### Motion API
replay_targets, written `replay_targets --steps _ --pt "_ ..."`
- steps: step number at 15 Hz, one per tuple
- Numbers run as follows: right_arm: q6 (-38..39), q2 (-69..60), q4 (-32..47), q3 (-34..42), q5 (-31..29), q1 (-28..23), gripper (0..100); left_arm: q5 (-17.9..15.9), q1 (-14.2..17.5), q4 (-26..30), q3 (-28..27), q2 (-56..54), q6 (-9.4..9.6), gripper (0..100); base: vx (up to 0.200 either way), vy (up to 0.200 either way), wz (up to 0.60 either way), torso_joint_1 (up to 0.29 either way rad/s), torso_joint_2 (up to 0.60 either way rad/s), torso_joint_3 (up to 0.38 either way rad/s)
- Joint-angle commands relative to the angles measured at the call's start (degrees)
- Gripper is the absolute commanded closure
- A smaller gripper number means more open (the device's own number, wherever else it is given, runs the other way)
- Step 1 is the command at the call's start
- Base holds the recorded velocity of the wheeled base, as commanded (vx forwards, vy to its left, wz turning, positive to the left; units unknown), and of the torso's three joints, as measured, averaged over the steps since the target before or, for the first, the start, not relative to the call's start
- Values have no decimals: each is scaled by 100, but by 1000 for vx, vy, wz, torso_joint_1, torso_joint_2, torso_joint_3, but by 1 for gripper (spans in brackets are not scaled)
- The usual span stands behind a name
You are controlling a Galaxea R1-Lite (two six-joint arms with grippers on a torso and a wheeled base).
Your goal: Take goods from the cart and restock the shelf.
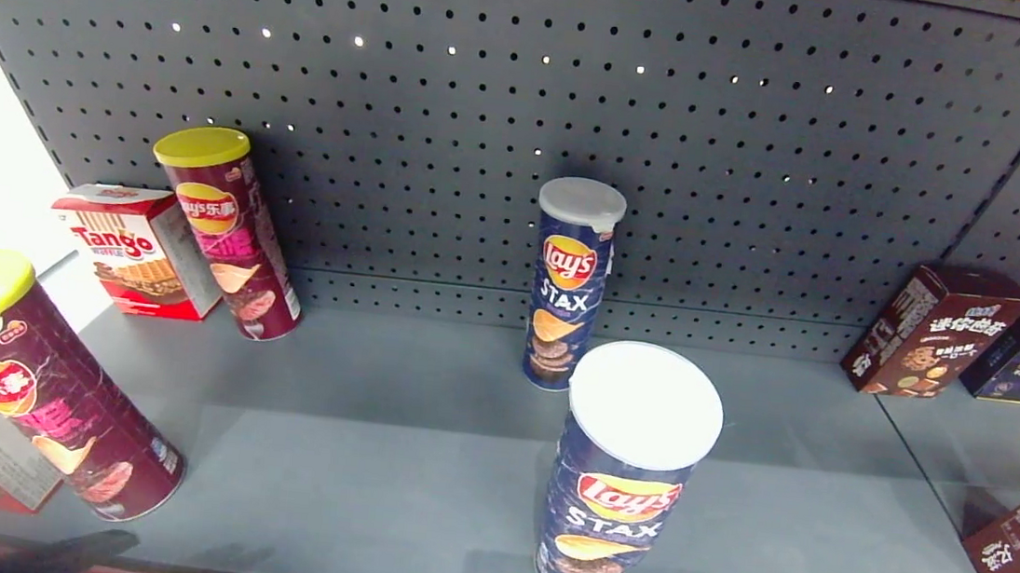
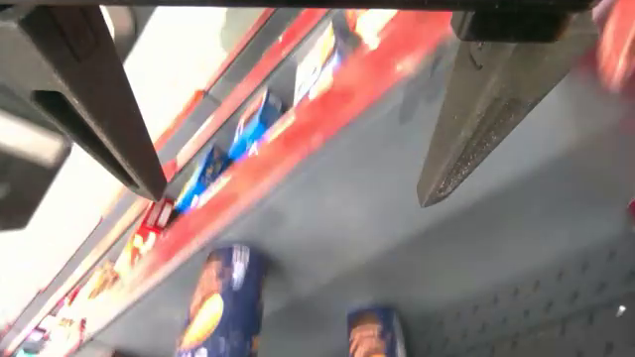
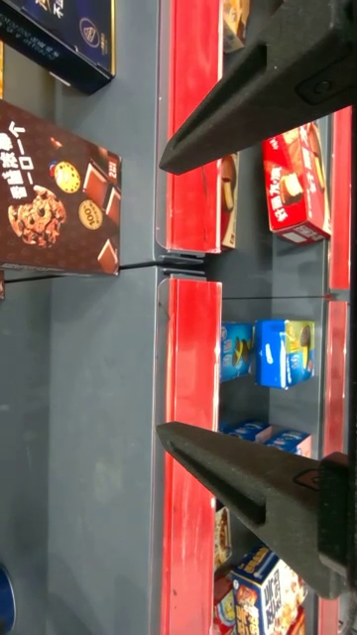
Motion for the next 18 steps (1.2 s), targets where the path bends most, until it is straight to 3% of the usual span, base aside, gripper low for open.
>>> replay_targets --steps 1,3,4,6,8,10,11,12,15,16,17,18 --pt "0 8 -1 5 2 -9 0 -221 556 452 294 -1240 65 0 0 0 0 0 0 0" --pt "0 8 -1 5 2 0 0 -740 1909 1383 294 -2040 161 0 0 0 0 0 0 0" --pt "0 8 -1 5 2 0 0 -933 2375 1840 294 -2427 170 0 0 0 0 0 0 0" --pt "0 8 -1 5 2 0 0 -1012 3219 2728 294 -3209 170 0 0 0 0 0 0 0" --pt "0 8 -1 5 2 0 0 -995 3395 2702 294 -3200 118 0 0 0 0 0 0 0" --pt "0 8 -1 5 2 0 0 -986 4115 2710 294 -3244 82 0 0 0 0 0 0 0" --pt "0 8 -1 5 2 0 0 -977 4326 2702 294 -3552 -120 0 0 0 0 0 0 0" --pt "0 8 -1 5 2 0 0 -968 4282 2702 294 -3745 -419 0 0 0 0 0 0 0" --pt "0 8 -1 5 2 0 0 -968 4274 2719 294 -3745 -533 0 0 0 0 0 0 0" --pt "0 8 -1 5 2 0 0 -959 4274 2702 294 -3745 -999 0 0 0 0 0 0 0" --pt "0 8 -1 5 2 0 0 -915 4274 2702 294 -3745 -1131 0 0 0 0 0 0 0" --pt "0 8 -1 5 2 0 0 -951 4274 2702 294 -3745 -1087 0 0 0 0 0 0 0"
